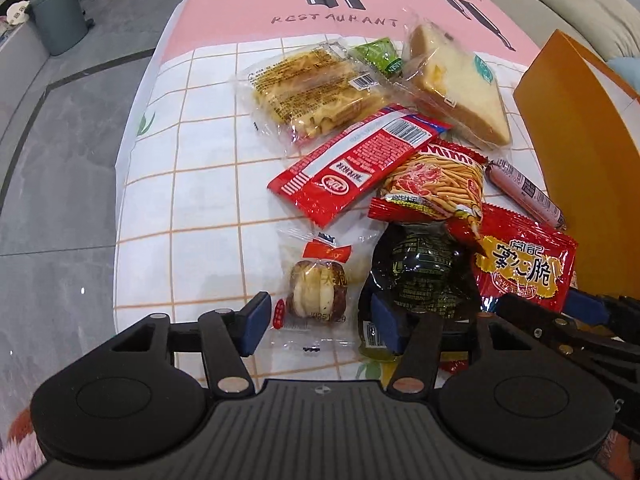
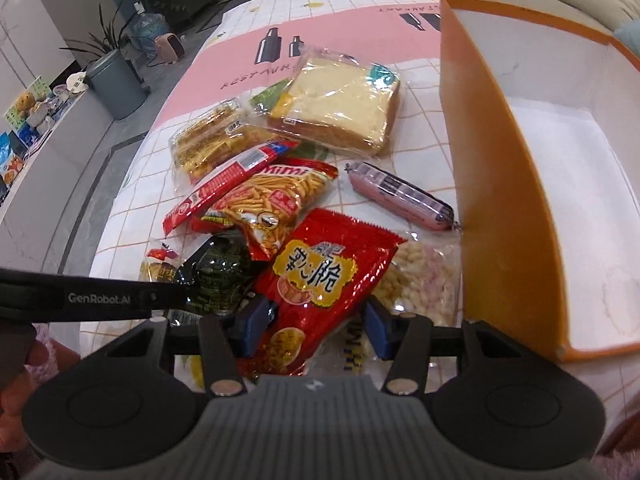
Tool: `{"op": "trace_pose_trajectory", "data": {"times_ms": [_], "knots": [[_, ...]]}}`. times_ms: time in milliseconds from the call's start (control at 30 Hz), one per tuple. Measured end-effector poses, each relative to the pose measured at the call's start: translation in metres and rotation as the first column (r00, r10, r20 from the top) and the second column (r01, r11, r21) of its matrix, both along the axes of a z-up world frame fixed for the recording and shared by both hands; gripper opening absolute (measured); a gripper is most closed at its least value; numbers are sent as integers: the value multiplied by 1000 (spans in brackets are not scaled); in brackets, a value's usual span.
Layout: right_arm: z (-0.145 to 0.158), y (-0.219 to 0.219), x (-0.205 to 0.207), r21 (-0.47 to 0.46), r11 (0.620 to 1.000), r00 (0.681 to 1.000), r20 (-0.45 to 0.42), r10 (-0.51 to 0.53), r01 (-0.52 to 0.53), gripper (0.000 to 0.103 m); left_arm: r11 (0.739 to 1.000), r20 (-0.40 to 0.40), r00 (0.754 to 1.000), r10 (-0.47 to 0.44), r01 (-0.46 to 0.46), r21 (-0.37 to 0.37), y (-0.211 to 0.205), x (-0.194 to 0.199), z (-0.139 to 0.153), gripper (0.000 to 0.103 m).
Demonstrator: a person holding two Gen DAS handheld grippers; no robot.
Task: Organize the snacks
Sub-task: 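Grasp the round pastry bag with the left tool while the right tool grasps the red chip bag, then carry both bags into the orange box and open both tools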
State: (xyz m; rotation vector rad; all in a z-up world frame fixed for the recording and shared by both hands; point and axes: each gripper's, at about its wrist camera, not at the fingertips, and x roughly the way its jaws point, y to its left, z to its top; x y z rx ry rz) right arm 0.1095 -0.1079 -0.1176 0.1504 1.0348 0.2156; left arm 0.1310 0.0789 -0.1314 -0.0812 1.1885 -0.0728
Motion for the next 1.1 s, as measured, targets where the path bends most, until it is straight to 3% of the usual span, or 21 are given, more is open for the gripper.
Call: {"op": "trace_pose_trajectory", "data": {"times_ms": [167,200,333,467,633,833,1100], "knots": [[-5,7,-1,-22,999,998,51,30,-29,52,1000,8,1000,5,-5,3,-2,7,-6,75],[-4,9,-2,-24,999,998,55,33,-32,46,1000,10,1000,9,-9,0,-1,8,-9,76],[-5,10,-4,-5,999,997,62,44,-43,43,1000,16,1000,24,-24,-14,0,11,-12,77],[-6,11,-7,-8,999,995,90,42,-41,40,1000,31,999,17,-17,-9,-1,9,-10,66],[3,7,-10,1,999,989,141,33,-34,27,1000,52,998,24,-24,7,0,6,-6,51],[16,7,-17,-37,999,981,187,46,-40,20,999,79,996,35,-36,15,0,-3,2,49],[39,5,-33,-72,997,966,253,59,-42,19,998,141,988,66,-68,10,-4,-27,34,47]]}}
